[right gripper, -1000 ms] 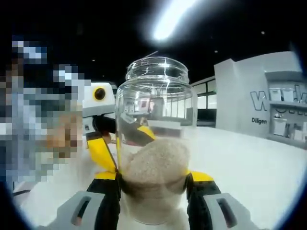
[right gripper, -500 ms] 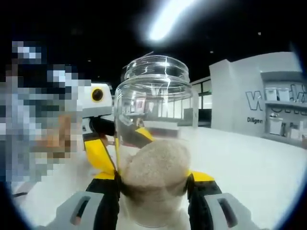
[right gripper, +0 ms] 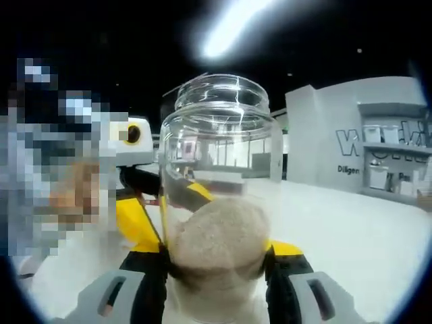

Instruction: Tear open the coffee pouch, take out the coffee, and pour the coffee from the pouch into the cup

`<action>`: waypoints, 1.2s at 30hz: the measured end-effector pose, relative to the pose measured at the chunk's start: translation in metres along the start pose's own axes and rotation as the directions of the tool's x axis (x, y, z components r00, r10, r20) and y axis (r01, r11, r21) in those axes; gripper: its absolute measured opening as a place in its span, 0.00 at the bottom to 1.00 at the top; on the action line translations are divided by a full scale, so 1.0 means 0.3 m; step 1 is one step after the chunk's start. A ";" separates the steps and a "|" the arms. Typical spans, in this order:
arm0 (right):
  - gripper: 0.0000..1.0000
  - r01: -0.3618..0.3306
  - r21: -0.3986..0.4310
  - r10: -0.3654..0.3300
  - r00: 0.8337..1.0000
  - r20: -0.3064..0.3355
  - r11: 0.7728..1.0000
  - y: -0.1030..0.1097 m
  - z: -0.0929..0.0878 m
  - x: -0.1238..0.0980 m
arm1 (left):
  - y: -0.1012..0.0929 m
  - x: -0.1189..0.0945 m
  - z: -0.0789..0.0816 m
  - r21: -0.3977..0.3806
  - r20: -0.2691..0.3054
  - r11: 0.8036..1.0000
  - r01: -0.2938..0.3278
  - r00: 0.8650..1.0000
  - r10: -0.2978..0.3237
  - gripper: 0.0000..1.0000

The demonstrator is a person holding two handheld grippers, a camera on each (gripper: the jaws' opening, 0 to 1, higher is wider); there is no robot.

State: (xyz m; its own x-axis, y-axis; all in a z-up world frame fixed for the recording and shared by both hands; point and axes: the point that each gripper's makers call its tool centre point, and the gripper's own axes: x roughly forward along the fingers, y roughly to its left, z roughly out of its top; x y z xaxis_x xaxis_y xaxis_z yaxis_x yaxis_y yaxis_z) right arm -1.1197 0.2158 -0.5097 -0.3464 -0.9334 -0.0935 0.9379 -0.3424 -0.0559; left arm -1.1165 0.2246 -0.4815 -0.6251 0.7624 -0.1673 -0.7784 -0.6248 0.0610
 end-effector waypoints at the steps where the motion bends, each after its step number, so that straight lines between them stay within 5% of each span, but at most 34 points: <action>1: 0.58 0.008 0.001 -0.008 1.000 -0.001 1.000 -0.003 0.000 0.000 | -0.001 0.001 0.000 -0.001 0.001 1.000 0.000 1.000 0.000 0.46; 11: 0.59 0.090 0.003 -0.090 0.996 -0.013 0.996 -0.017 -0.002 0.002 | 0.003 -0.008 0.003 -0.007 0.036 1.000 0.017 0.999 -0.016 0.43; 15: 0.59 0.126 -0.002 -0.126 0.992 -0.018 0.992 -0.021 -0.004 0.006 | 0.022 -0.033 0.032 -0.182 0.128 0.980 0.080 0.990 -0.057 0.39; 19: 0.59 0.167 0.006 -0.167 0.986 -0.023 0.986 -0.029 -0.004 0.011 | 0.030 -0.048 0.041 -0.142 0.135 0.988 0.067 0.990 -0.047 0.33; 27: 0.62 0.361 0.038 -0.360 0.932 -0.035 0.932 -0.063 0.002 0.034 | 0.041 -0.045 0.072 -0.184 0.183 0.980 0.080 0.982 -0.046 0.37; 36: 0.63 0.478 0.026 -0.477 0.878 -0.038 0.878 -0.108 0.007 0.018 | 0.032 -0.028 0.078 -0.183 0.194 0.979 0.091 0.980 -0.055 0.40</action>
State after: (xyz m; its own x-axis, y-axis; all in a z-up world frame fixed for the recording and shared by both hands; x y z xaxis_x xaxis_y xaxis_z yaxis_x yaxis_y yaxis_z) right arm -1.1520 0.2217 -0.5061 -0.7524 -0.6521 -0.0932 0.6582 -0.7498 -0.0676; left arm -1.1200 0.2163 -0.4564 -0.5805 0.8140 0.0232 -0.8084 -0.5727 -0.1360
